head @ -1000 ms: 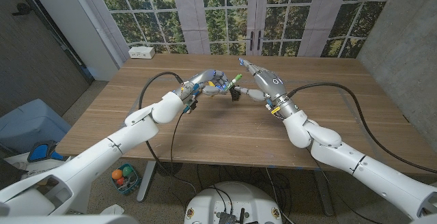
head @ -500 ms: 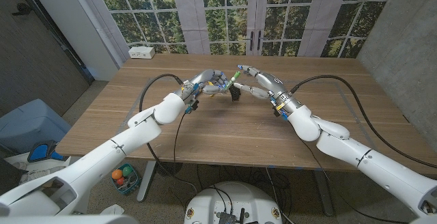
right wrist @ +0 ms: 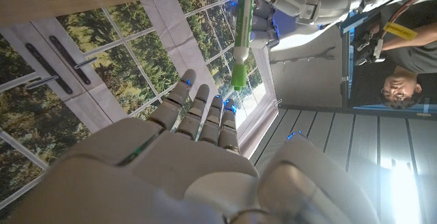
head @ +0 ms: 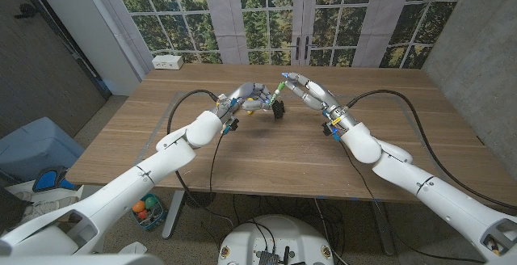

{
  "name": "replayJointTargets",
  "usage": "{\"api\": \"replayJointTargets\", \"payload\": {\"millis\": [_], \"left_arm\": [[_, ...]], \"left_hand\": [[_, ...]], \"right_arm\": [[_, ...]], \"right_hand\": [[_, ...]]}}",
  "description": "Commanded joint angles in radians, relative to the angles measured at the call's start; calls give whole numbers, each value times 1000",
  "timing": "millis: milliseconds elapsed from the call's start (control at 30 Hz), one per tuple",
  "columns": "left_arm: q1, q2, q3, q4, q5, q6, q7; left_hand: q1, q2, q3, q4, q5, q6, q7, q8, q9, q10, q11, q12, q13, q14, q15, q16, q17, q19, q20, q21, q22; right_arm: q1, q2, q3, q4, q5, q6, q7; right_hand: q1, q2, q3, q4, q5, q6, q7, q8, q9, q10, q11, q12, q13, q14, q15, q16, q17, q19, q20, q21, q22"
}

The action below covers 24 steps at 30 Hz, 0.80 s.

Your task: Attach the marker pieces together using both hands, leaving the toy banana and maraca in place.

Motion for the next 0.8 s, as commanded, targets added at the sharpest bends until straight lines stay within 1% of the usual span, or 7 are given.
{"api": "replayJointTargets", "payload": {"millis": [33, 133, 167, 233, 433, 600, 800], "left_arm": [[-15, -8, 19, 10, -36, 2, -25], [-19, -8, 24, 12, -43, 4, -35], [-21, -8, 26, 13, -44, 4, -38], [-24, -9, 29, 15, -49, 1, -44], [-40, -9, 41, 20, -58, -2, -73], [-53, -11, 49, 27, -68, -6, -94], [-66, -16, 57, 38, -79, -11, -116]], "left_hand": [[-1, 7, 192, 180, 8, 3, 3, 6, 214, 128, -123, 4, 663, 64, -87, 1, 5, -5, -59, 6, 3], [-1, 6, 193, 180, 9, 2, 3, 7, 213, 129, -123, 5, 663, 65, -87, 1, 6, -7, -60, 7, 3], [-1, 6, 194, 180, 9, 3, 3, 9, 216, 130, -123, 6, 664, 64, -88, 1, 6, -6, -60, 8, 3], [-2, 6, 194, 180, 9, 2, 3, 9, 215, 130, -123, 6, 664, 64, -87, 1, 6, -6, -60, 9, 3], [-2, 5, 196, 180, 10, 3, 2, 8, 210, 129, -123, 6, 664, 65, -87, 1, 6, -7, -60, 10, 3], [-3, 5, 198, 180, 10, 2, 3, 10, 209, 130, -123, 6, 664, 65, -87, 1, 7, -7, -60, 12, 3], [-2, 4, 199, 178, 10, 4, 3, 12, 208, 131, -122, 6, 662, 66, -88, 1, 7, -6, -60, 14, 3]], "right_arm": [[6, 51, 31, 49, 99, 85, 75], [5, 56, 38, 44, 108, 85, 90], [6, 59, 39, 45, 111, 88, 95], [8, 59, 41, 39, 116, 83, 110], [18, 75, 44, 39, 108, 81, 124], [27, 83, 44, 23, 73, 60, 125], [33, 89, 38, -15, 15, -4, 115]], "right_hand": [[1, 20, 28, 3, 9, 12, 2, -8, 1, 4, -6, -4, -12, -33, -44, -22, -17, -18, -36, -17, -1], [2, 23, 47, 2, 12, 0, 11, -18, 0, -9, -5, -10, -23, -58, -52, -38, -32, -37, -47, -30, -4], [1, 22, 61, 1, 13, -11, 8, -25, -1, -22, -7, -15, -32, -75, -54, -47, -44, -47, -48, -39, -5], [-1, 21, 75, 2, 14, -27, 4, -32, -1, -36, -10, -18, -41, -84, -56, -51, -57, -68, -45, -52, -6], [-7, 18, 89, 3, 14, -45, 20, -38, -1, -46, -1, -19, -53, -97, -47, -54, -73, -78, -47, -62, -7], [-14, 20, 94, 7, 15, -49, 18, -38, -1, -49, -2, -19, -58, -106, -49, -56, -78, -84, -52, -67, -7], [-54, 21, 109, 24, 19, -85, 22, -44, -1, -84, 4, -24, -78, -146, -48, -58, -97, -117, -55, -91, -7]]}}
